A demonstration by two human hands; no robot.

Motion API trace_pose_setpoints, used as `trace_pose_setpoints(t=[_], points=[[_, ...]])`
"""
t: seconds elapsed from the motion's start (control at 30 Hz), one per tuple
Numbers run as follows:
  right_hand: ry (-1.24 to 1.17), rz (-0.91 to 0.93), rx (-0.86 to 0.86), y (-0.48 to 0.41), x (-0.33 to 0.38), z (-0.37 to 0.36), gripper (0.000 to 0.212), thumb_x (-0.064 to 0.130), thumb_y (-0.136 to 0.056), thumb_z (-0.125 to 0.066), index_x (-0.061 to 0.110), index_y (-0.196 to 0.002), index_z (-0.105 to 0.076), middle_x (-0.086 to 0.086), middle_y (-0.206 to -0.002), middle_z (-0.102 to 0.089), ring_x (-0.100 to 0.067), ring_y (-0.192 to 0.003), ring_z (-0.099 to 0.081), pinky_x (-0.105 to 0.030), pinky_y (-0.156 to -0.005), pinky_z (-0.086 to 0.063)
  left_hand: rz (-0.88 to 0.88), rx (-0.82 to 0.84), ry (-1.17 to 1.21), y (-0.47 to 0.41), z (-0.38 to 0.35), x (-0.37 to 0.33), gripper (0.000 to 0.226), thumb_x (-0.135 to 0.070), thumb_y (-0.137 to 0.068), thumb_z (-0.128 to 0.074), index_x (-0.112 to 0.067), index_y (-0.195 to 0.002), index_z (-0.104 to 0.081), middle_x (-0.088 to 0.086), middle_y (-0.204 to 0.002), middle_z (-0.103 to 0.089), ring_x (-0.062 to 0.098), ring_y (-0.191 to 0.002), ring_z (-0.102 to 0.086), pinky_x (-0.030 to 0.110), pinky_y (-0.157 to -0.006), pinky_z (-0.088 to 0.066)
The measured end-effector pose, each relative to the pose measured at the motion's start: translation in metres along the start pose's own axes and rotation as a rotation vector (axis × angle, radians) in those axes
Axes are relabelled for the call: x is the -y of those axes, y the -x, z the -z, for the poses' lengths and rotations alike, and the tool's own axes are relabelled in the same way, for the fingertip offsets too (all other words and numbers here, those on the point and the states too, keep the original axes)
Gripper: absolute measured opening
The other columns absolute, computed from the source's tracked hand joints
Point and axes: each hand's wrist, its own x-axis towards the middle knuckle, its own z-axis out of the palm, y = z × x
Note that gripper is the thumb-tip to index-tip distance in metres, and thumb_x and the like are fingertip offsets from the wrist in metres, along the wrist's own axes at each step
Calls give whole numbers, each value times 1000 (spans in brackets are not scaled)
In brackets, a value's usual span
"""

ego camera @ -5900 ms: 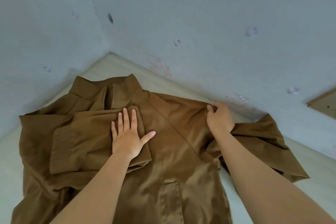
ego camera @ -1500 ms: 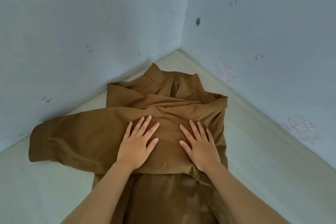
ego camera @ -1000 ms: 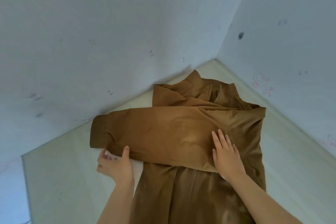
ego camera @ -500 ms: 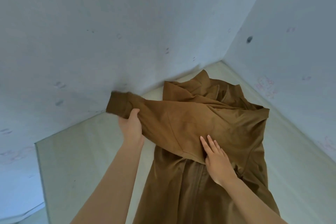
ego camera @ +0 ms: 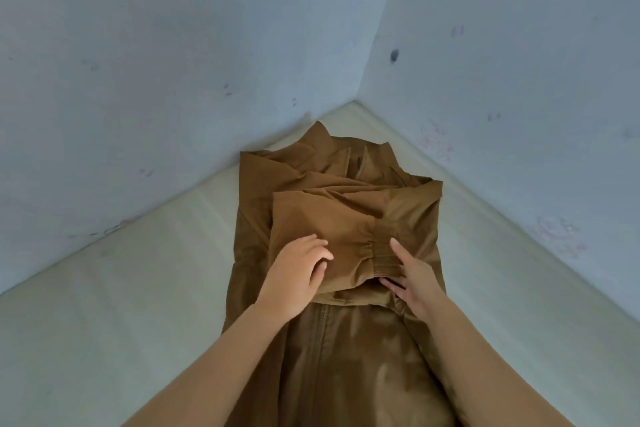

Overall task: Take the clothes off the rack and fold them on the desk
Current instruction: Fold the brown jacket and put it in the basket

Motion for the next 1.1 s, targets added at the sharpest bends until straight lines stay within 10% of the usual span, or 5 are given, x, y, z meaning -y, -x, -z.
trace_pose_setpoints(t=[0.2, 0.37, 0.73, 1.1], points=[[544, 431, -419, -9, -7, -7, 30, 26, -91, -65, 17, -119, -57, 4, -106, -61, -11, -92, -57, -21, -84, -47, 6, 75, -481, -10, -1, 32, 56, -61, -97, -21, -37, -144, -39, 0, -156, -30, 24, -145, -25, 44, -117, -12], [727, 348, -445, -15, -34, 34, 21, 24, -87, -69, 19, -103, -57, 3, -87, -60, -17, -84, -61, -15, -58, -35, 129, 213, -500, 2, -18, 46, 69, -70, -85, 12, -46, -149, 8, -3, -162, 3, 22, -149, 2, 45, -118, -2], [1292, 478, -430, 77, -131, 102, 66, 64, -92, -9, 30, -143, -35, 5, -144, -39, -17, -130, -40, -34, -106, -38, -177, 196, -338, 68, -69, -50, 53, -48, -99, -25, -28, -146, -38, 1, -156, -30, 20, -145, -26, 45, -118, -15], [1088, 375, -403, 164, -185, 161, 34, 41, -96, -48, 31, -129, -45, 11, -120, -59, -14, -105, -60, -25, -84, -48, -214, 405, -360, 147, -127, -118, 59, -59, -92, -25, -50, -149, -12, 2, -161, -17, 33, -146, -17, 59, -113, -23]])
